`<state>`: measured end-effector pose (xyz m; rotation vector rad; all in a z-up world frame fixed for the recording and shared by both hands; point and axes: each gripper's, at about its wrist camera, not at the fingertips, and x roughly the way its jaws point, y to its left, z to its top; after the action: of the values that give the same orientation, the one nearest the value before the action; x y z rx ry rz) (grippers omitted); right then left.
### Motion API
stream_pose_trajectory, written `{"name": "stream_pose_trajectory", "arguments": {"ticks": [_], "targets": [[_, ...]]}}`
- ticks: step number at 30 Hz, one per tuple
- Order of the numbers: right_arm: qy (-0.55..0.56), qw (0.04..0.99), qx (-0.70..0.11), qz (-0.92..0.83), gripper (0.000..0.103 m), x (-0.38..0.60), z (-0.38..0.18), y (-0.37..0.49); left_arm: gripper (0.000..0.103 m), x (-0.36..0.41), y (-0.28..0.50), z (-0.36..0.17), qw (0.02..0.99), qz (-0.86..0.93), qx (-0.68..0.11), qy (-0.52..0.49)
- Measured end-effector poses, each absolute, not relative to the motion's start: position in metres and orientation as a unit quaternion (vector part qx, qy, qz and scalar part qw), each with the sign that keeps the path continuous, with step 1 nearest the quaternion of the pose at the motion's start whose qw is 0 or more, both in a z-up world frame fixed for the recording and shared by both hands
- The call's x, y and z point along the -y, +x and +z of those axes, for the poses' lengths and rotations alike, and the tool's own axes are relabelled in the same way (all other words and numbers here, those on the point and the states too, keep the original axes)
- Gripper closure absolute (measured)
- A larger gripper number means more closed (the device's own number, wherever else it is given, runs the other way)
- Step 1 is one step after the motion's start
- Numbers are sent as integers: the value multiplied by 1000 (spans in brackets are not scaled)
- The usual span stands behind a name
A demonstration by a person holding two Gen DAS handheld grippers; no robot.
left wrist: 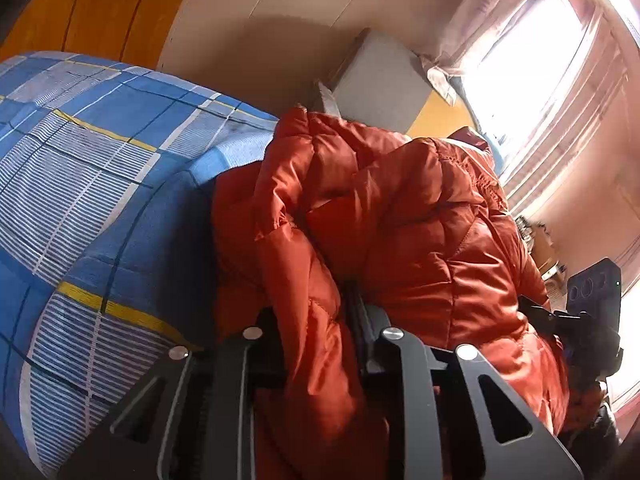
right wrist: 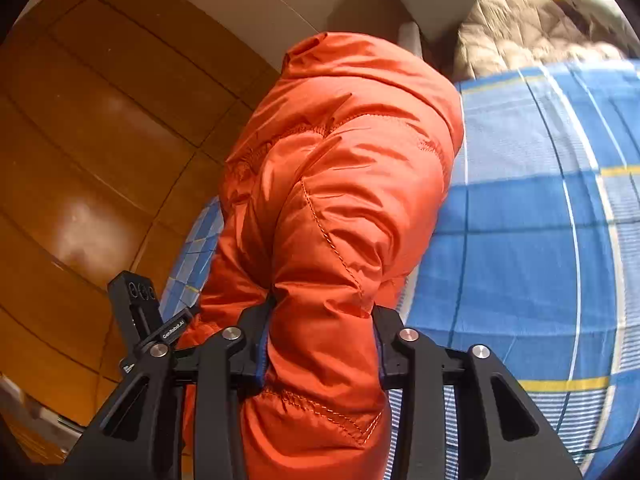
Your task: Fold large clothes
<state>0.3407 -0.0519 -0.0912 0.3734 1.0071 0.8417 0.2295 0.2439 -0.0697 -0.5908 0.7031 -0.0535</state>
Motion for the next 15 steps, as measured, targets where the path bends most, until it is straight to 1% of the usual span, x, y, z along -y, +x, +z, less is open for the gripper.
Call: {"name": "stream_pose_trajectory", "arguments": {"ticks": [6, 10, 15], "targets": [[150, 796, -425, 403, 71, 73, -55, 340, 85, -231, 232, -47, 900, -49, -322, -289], [142, 810, -403, 401, 71, 102, -35, 335, 86, -202, 241, -26, 906, -74, -318, -271], [144, 832, -384, 375, 71, 165, -19, 328, 85, -148, 265, -9, 904, -124, -324, -250]]}}
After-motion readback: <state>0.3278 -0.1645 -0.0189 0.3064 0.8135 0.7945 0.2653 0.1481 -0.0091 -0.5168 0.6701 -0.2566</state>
